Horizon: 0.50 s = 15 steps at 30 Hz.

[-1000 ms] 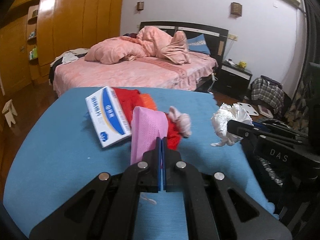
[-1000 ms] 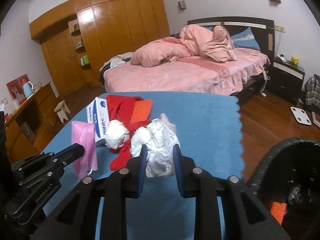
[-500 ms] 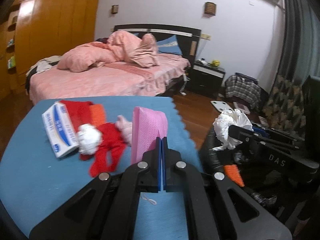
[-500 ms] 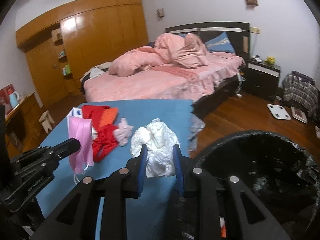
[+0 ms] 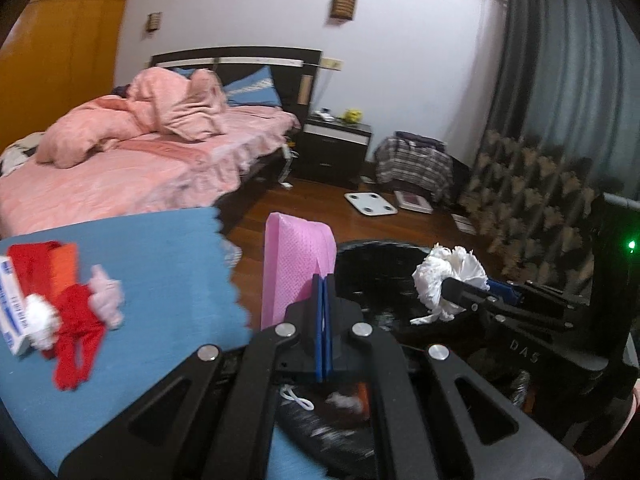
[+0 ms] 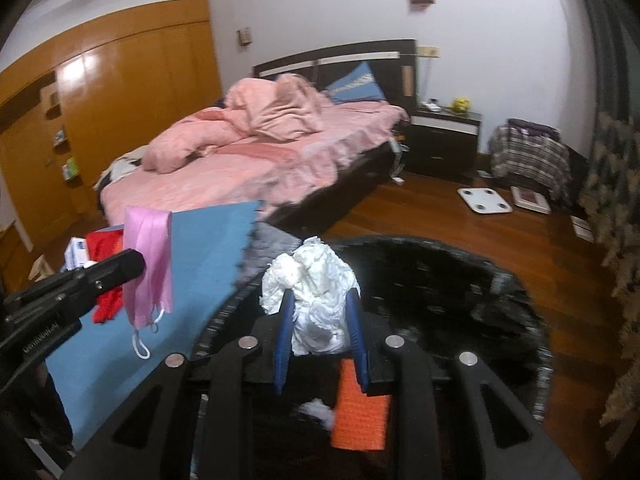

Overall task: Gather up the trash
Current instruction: 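Carry the mask and tissue over the bin and open both tools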

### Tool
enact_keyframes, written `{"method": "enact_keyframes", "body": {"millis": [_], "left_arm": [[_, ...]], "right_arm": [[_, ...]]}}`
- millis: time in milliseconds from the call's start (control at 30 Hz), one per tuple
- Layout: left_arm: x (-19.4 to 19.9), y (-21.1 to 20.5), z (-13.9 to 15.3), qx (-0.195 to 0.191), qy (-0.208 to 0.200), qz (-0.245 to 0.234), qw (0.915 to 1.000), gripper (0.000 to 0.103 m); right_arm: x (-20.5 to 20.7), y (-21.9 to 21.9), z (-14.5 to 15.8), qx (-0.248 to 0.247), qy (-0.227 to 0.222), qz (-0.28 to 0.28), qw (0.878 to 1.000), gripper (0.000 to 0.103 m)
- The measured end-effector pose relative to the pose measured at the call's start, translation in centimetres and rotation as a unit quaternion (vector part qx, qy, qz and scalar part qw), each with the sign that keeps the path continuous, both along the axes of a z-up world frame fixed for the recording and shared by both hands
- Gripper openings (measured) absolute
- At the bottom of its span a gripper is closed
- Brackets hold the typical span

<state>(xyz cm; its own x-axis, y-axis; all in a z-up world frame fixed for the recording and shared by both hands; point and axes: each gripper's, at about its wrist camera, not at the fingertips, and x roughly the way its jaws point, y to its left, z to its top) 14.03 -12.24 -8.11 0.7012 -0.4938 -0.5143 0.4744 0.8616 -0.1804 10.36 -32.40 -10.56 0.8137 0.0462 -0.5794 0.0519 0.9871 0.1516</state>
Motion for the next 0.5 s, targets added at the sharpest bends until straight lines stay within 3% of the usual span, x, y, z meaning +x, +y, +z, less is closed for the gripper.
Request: {"method": "enact_keyframes", "body": {"millis": [200,267,300,367,500], "left_arm": [[0.7,-4.5,-0.6,-0.002,0.011,-0.044,0.999,0.0],[1.0,-5.3,-0.8,-0.003,0.015,-0.054,0.9984,0.004],[1.0,-5.6,-1.0,-0.009,0.021,-0.061,0.9979,0.007],[0.9,-5.7,-1.1,-0.012,0.026,-0.061,0.9978,0.028],[0.8,-4.0,-1.3,-0.01,0.025,-0.045,0.9987,0.045]], "right_arm": [[-1.1,-3.8,-0.9,-0.001,0.007,-0.043,0.999,0.026],[-1.3,-4.5,-1.1,-0.006,0.011,-0.052,0.999,0.032],[-1.4,-5.0,-1.3,-0.007,0.013,-0.058,0.998,0.036],[-1.6,-5.5,-1.5,-0.009,0.015,-0.065,0.998,0.043],[-1.9,-5.8,-1.8,-0.012,0.014,-0.074,0.997,0.067]]}}
